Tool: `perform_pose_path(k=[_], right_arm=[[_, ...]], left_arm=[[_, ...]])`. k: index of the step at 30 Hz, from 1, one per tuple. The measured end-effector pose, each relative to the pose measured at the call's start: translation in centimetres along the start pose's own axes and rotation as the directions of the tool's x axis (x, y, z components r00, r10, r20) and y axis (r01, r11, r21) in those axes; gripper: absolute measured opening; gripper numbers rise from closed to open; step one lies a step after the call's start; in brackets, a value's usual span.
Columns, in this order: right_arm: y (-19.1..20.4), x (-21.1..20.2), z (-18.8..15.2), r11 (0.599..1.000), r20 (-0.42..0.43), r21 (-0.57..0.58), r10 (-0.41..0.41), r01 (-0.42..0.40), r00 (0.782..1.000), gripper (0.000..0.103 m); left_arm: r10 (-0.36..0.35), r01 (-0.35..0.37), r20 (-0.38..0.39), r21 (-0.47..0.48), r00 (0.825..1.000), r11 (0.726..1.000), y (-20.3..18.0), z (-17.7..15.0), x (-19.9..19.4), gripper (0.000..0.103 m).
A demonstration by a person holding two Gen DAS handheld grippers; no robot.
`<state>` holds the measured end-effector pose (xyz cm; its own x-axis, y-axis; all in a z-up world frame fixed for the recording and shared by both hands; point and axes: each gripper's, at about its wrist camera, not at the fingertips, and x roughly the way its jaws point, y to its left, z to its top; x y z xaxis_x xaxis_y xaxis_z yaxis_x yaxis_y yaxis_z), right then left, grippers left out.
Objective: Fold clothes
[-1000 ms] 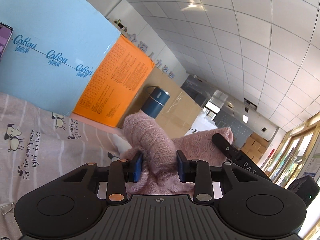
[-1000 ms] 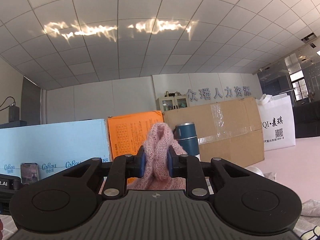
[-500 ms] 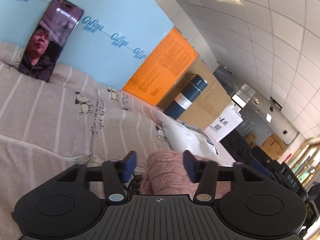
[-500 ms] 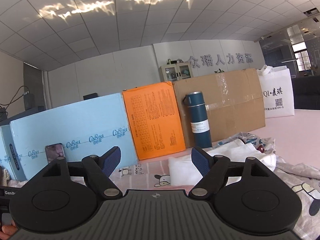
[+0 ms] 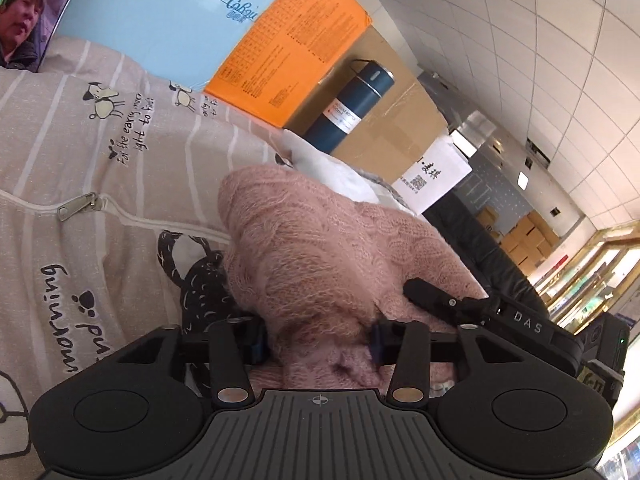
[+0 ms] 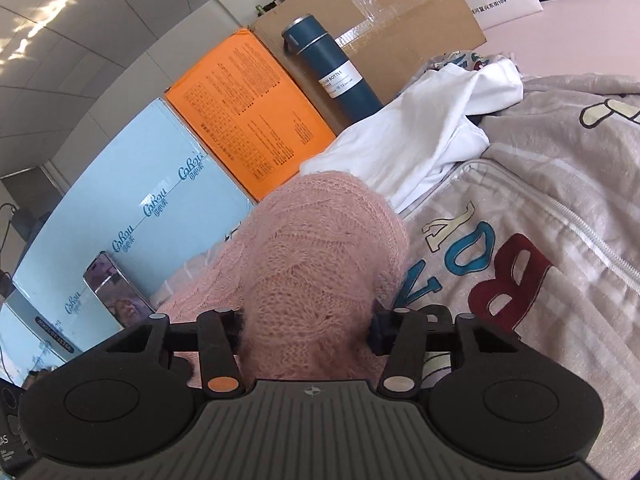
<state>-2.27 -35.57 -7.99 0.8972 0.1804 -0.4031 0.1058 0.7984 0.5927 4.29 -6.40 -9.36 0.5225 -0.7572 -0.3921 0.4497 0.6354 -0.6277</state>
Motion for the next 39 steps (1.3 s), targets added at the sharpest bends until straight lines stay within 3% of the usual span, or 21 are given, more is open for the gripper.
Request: perform_pose_path(k=[6,10,13,16,19,21,24,28,29,30,32,34,36,37,39], right_arm=[[4.2,-1.3,0.1,0.981,0.013,-0.036,0.189,-0.188,0.982,0.042],[8.4,0.3,-1.2,0.95,-0.082,-0.084,0.294,-0.3,0.952,0.042],[12.7,2.7,-3.2,0.922,-0.203,-0.105,0.347,-0.373,0.916,0.042],[17.0,5.2,-5.5,0.896,-0.32,-0.112,0.377,-0.43,0.869,0.042],[20.8,7.1,-8.3,0.886,-0.394,-0.128,0.367,-0.446,0.843,0.042],[22.4,7.4,-9.5,0.874,-0.39,-0.199,0.345,-0.444,0.854,0.042],[23.8,7.3,-10.6,0.856,-0.348,-0.311,0.301,-0.412,0.888,0.042],[22.7,6.7,-9.9,0.883,-0.2,-0.39,0.197,-0.262,0.96,0.046],[22.4,6.6,-9.8,0.887,-0.175,-0.401,0.173,-0.231,0.969,0.048],[22.1,6.5,-9.7,0.89,-0.149,-0.411,0.149,-0.199,0.977,0.051],[21.8,6.1,-9.6,0.889,-0.09,-0.435,0.114,-0.142,0.989,0.063],[22.0,5.4,-9.7,0.878,-0.013,-0.467,0.107,-0.101,0.994,0.069],[22.8,4.5,-10.0,0.853,0.03,-0.511,0.145,-0.11,0.989,0.074],[23.3,4.0,-10.1,0.837,0.047,-0.534,0.17,-0.119,0.984,0.076],[24.7,3.9,-10.8,0.796,-0.008,-0.571,0.237,-0.199,0.972,0.082]], left_arm=[[-0.015,0.011,0.09,0.044,0.996,0.999,0.7,0.9,-6.5,0.037],[0.07,-0.087,0.196,0.083,0.978,0.993,2.3,1.2,-13.0,0.037],[0.188,-0.218,0.252,0.094,0.949,0.972,3.5,1.3,-17.7,0.037],[0.346,-0.375,0.287,0.052,0.893,0.926,4.7,1.1,-22.4,0.037],[0.445,-0.474,0.298,0.029,0.845,0.88,5.8,0.4,-25.3,0.037],[0.458,-0.48,0.31,-0.007,0.833,0.877,6.9,0.3,-26.0,0.037],[0.421,-0.42,0.334,-0.081,0.843,0.904,8.6,0.6,-25.1,0.037],[0.342,-0.323,0.293,-0.112,0.893,0.94,9.7,1.6,-21.5,0.042],[0.333,-0.311,0.277,-0.123,0.901,0.943,10.0,1.7,-21.0,0.049],[0.334,-0.307,0.265,-0.138,0.905,0.942,10.3,1.7,-21.0,0.064],[0.343,-0.294,0.294,-0.198,0.892,0.935,11.1,1.6,-22.4,0.08],[0.347,-0.268,0.346,-0.256,0.872,0.929,11.9,1.5,-24.3,0.084],[0.355,-0.234,0.429,-0.309,0.831,0.922,12.6,1.3,-26.6,0.096],[0.373,-0.232,0.46,-0.335,0.806,0.913,12.9,1.3,-27.6,0.097],[0.439,-0.257,0.475,-0.401,0.763,0.879,13.6,1.2,-29.0,0.097]])
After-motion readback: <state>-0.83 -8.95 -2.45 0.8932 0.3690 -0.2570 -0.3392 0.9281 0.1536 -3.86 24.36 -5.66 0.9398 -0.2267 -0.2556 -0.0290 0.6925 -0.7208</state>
